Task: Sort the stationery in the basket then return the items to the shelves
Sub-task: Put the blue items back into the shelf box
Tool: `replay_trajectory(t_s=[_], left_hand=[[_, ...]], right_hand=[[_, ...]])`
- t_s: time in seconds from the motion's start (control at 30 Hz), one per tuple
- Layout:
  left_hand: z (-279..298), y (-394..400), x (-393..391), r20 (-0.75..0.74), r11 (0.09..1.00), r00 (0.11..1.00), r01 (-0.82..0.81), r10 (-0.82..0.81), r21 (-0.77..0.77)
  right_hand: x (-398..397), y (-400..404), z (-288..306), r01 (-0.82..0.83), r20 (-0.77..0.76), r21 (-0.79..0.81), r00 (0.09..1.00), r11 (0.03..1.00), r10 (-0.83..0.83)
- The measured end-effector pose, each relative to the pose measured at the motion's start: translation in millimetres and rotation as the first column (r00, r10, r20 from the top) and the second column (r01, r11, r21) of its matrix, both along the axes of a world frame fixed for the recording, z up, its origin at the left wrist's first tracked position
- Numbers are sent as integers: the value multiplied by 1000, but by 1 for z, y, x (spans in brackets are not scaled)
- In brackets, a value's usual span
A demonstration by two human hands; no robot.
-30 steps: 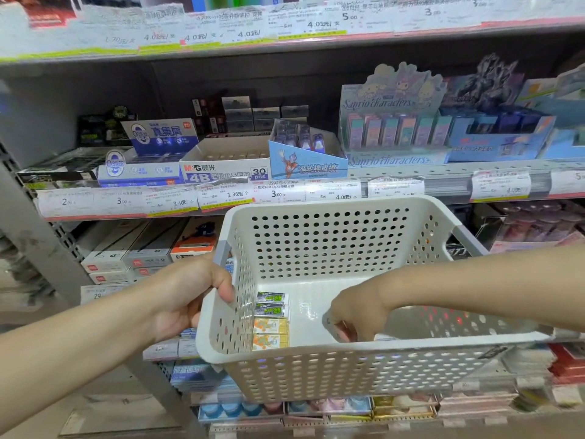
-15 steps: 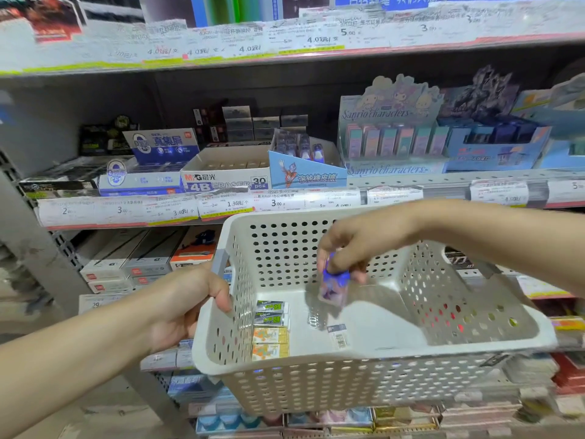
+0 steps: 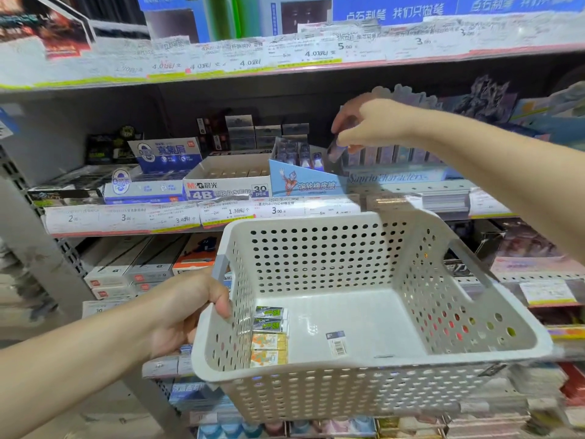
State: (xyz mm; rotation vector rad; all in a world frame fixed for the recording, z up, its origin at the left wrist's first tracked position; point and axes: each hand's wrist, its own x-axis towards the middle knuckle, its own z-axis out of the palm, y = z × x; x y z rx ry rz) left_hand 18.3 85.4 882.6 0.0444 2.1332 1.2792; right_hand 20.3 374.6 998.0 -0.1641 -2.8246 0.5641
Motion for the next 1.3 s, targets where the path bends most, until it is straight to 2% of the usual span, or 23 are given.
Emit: replay_trajectory(t_s=[0.1,0.2,0.3,0.6,0.87,1.1,1.3], left_hand=[[1,0,0,-5,1000,1000,1,-1,-16],[1,-1,2,-14,1000,1000,-2,2,-6],[0,-2,3,-11,1000,1000,-8,8,0],[-3,-4,6,-34,999,999,-32,33,31],[-4,-4,6,-30,999,999,-29,30,34],[-5,-2,4,-23,999,1000,-16,17,41],[-6,-3,3,-22,998,1000,-17,19,56]], right_hand=[[-12,-3,-2,28,85,149,996,988,-41],[-27,-2,-7,3,100,200,995,980,-23],[-38,1,-12,-24,172,159,985,987,-4],[-32,4,-13,-60,197,146,980,987,30],[-17,3,-8,-106,247,5,964,994,101],[-23,-1,-11,-110,220,132,972,985,80],[-22,6,-8,-113,287,34,953,993,99]])
